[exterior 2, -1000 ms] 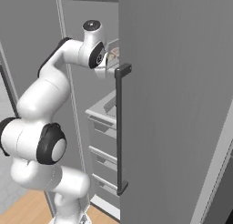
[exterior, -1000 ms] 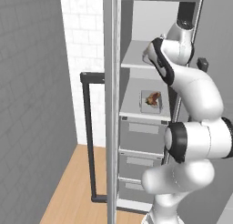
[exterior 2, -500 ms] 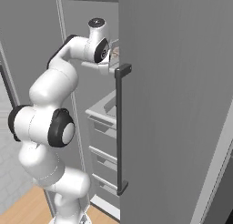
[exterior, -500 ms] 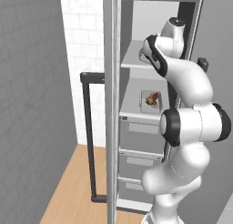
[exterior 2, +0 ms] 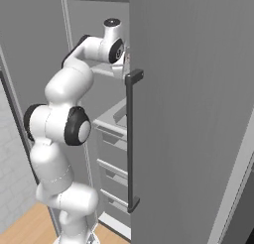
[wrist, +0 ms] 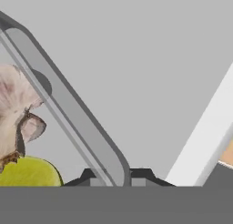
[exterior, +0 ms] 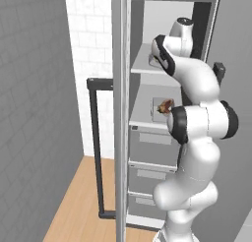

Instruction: Take the meat container that has the steak and place it on the second highest rack of the freezer. Then take the vegetable container that has the garlic and lemon wedge and place it on the highest rack of the freezer.

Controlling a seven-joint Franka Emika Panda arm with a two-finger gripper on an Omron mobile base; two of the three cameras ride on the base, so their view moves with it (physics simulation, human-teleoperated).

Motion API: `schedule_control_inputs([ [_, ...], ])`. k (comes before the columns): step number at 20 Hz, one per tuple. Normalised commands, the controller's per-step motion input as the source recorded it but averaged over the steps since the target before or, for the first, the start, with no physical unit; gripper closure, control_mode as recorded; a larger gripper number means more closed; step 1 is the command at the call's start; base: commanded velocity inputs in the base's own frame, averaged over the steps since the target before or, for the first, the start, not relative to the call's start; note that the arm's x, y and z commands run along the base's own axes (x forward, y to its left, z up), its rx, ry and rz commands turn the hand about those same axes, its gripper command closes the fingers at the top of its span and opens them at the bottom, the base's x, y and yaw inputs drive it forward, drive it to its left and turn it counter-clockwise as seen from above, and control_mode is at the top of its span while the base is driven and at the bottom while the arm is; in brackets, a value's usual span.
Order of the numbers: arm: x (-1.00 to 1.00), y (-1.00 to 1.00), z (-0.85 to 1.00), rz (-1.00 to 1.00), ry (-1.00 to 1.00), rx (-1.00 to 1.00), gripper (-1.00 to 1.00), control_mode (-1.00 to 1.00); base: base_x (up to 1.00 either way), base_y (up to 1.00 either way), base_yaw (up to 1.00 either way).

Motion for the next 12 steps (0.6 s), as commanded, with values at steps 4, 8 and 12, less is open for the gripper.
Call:
schedule_control_inputs([
  [4,0.22,-0.12,-0.20,0.00,0.12,0.00,-1.00,-1.00,0.00,0.00,0.00],
  [8,0.30,-0.01,-0.17,0.00,0.09,0.00,-1.00,-1.00,0.00,0.00,0.00],
  [12,0.34,0.00,-0.02,0.00,0.01,0.00,-1.00,-1.00,0.00,0.00,0.00],
])
